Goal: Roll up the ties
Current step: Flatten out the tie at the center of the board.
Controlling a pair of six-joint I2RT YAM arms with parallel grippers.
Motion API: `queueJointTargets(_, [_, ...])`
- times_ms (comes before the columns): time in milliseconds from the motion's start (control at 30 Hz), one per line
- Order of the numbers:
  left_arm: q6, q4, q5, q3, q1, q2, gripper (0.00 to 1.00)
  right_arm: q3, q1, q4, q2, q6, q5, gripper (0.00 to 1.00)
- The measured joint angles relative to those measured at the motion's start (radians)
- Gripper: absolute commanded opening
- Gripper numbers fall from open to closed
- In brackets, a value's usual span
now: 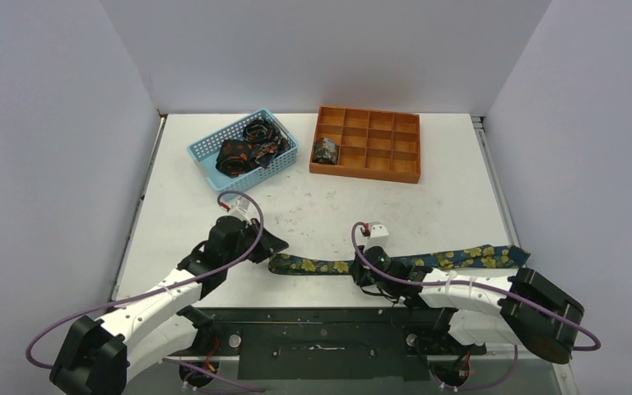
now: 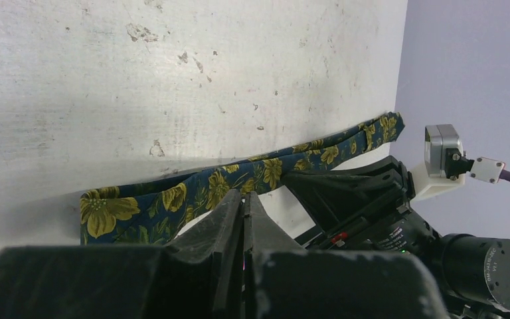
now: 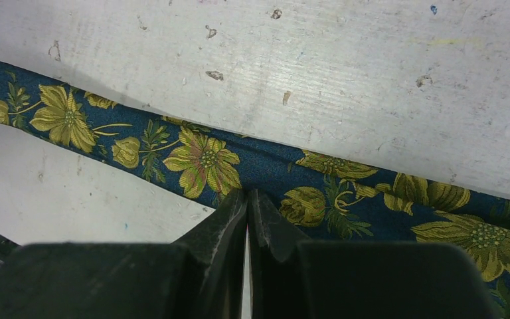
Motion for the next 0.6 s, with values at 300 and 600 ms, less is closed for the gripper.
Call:
queueJointTargets(300, [-0.012,0.047,0.023,-0.125,0.008,0.005,0.00,-0.032,0.002,0.045,-0.019,0.015,-0.003,0.05])
queueJointTargets(600, [-0.012,0.055,-0.032,-0.236,0.008,-0.008,0.00,-0.032,0.003,0.045,-0.019,0.015,-0.003,0.05])
